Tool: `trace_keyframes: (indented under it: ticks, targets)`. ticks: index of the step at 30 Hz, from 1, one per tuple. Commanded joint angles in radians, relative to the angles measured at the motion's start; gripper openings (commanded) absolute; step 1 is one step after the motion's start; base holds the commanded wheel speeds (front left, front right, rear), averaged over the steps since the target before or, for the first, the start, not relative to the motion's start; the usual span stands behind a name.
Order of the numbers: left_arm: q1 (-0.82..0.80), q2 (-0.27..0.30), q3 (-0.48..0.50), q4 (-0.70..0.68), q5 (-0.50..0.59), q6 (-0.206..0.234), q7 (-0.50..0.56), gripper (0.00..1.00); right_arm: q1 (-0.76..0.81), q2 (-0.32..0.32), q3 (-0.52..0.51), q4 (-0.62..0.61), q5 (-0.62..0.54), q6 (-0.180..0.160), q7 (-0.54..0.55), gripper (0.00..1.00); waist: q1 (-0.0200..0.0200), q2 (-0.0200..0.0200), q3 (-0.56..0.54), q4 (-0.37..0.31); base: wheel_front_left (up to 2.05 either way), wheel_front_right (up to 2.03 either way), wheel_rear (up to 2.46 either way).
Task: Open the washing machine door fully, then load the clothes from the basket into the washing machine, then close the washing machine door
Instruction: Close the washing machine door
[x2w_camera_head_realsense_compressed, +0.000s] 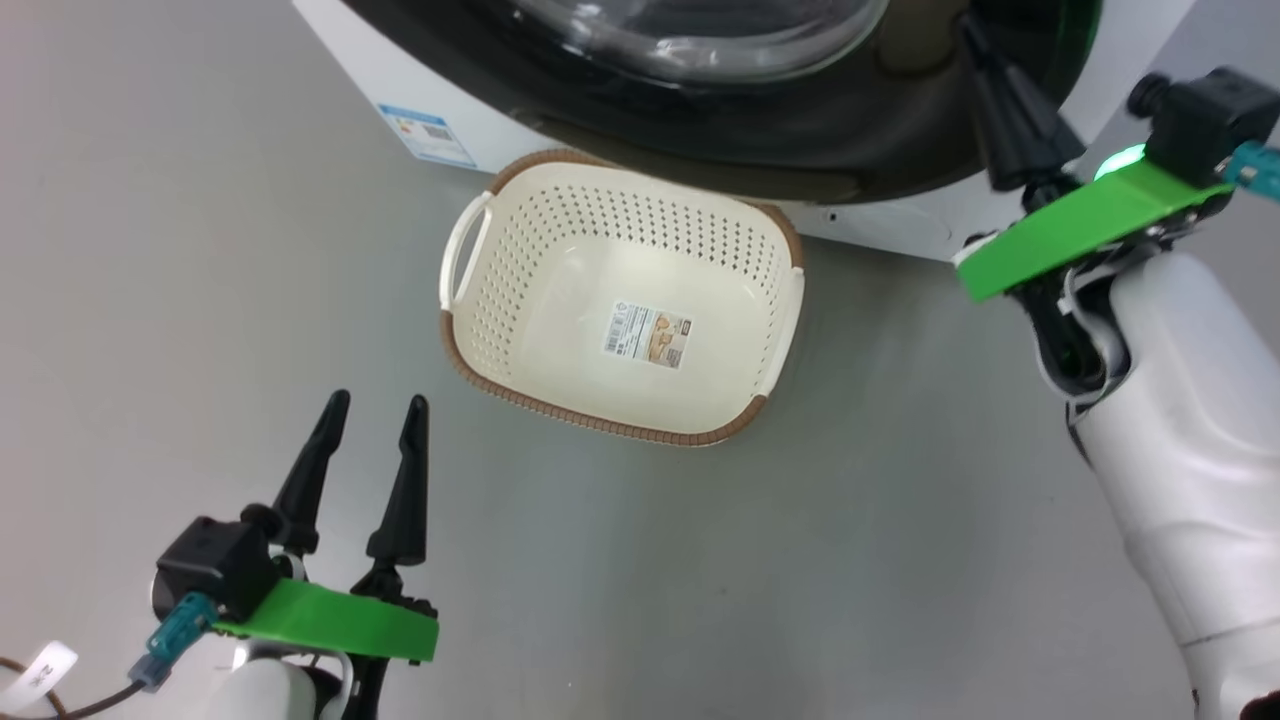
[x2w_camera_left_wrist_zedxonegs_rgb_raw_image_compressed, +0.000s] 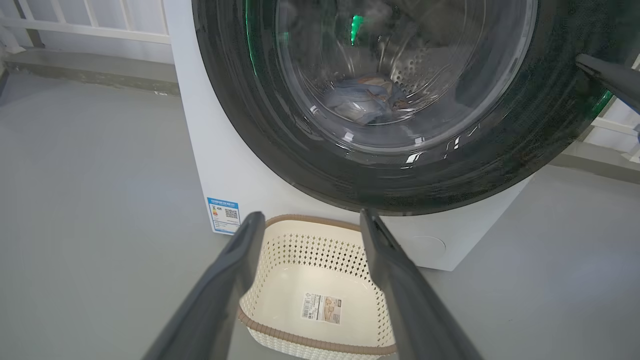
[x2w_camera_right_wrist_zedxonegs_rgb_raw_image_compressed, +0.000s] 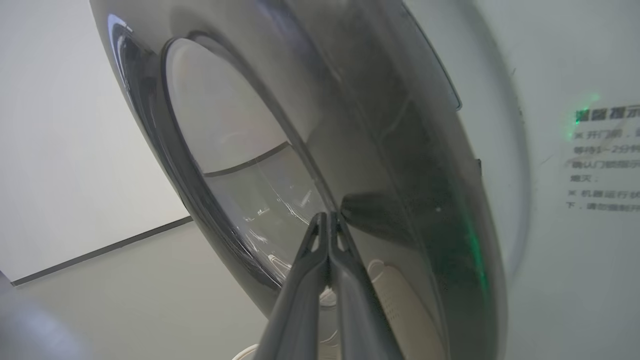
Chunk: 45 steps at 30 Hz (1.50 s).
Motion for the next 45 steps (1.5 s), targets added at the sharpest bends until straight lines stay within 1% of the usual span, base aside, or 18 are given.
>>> trace_keyframes:
  ticks: [1,11,17,24,26,27,28,30,31,32,36,45]
  targets:
    - [-0.026,0.013,0.028,-0.028,-0.007,-0.003,-0.012,1.00,-0.025,0.008,-0.003,-0.019,-0.007,0.001,-0.005,0.00,0.0000,0.0000,0.022,0.019,0.00,0.00,0.00]
    - [-0.052,0.000,0.013,-0.034,-0.011,-0.003,-0.012,1.00,-0.120,0.015,-0.105,-0.005,-0.064,0.001,-0.005,0.00,0.0000,0.0000,0.055,0.043,0.00,0.00,0.00]
    - [-0.060,-0.001,0.012,-0.036,-0.010,-0.003,-0.012,1.00,-0.154,0.027,-0.141,-0.009,-0.090,0.001,-0.005,0.00,0.0000,0.0000,0.062,0.044,0.00,0.00,0.00]
    - [-0.060,0.006,0.014,-0.024,-0.009,-0.003,-0.012,1.00,-0.126,0.039,-0.101,-0.008,-0.094,0.001,-0.005,0.00,0.0000,0.0000,0.042,0.032,0.00,0.00,0.00]
    - [-0.056,0.009,0.015,-0.017,-0.008,-0.003,-0.012,1.00,-0.101,0.039,-0.068,-0.004,-0.089,0.001,-0.005,0.00,0.0000,0.0000,0.027,0.025,0.00,0.00,0.00]
    - [-0.054,0.011,0.015,-0.013,-0.007,-0.003,-0.012,1.00,-0.087,0.039,-0.049,-0.001,-0.084,0.001,-0.005,0.02,0.0000,0.0000,0.019,0.021,0.00,0.00,0.00]
    - [-0.051,0.013,0.015,-0.009,-0.007,-0.003,-0.012,1.00,-0.072,0.038,-0.032,0.001,-0.080,0.001,-0.005,0.20,0.0000,0.0000,0.010,0.017,0.00,0.00,0.00]
    - [-0.044,0.018,0.019,0.002,-0.005,-0.003,-0.012,1.00,-0.039,0.036,-0.008,0.000,-0.070,0.001,-0.005,0.65,0.0000,0.0000,-0.009,0.008,0.00,0.00,0.00]
    - [-0.040,0.020,0.023,0.007,-0.004,-0.003,-0.012,1.00,-0.020,0.035,0.003,-0.001,-0.065,0.001,-0.005,0.95,0.0000,0.0000,-0.019,0.003,0.00,0.00,0.00]
    - [-0.036,0.022,0.027,0.013,-0.002,-0.003,-0.012,1.00,-0.001,0.033,0.013,-0.001,-0.061,0.001,-0.005,1.00,0.0000,0.0000,-0.029,-0.003,0.00,0.00,0.00]
    - [-0.016,0.037,0.037,0.040,-0.002,-0.003,-0.012,1.00,0.094,0.021,0.053,0.005,-0.050,0.001,-0.005,1.00,0.0000,0.0000,-0.078,-0.033,0.00,0.00,0.00]
    - [0.019,0.072,0.058,0.084,0.004,-0.003,-0.012,1.00,0.266,-0.002,0.059,0.004,-0.041,0.001,-0.005,1.00,0.0000,0.0000,-0.165,-0.096,0.00,0.00,0.00]
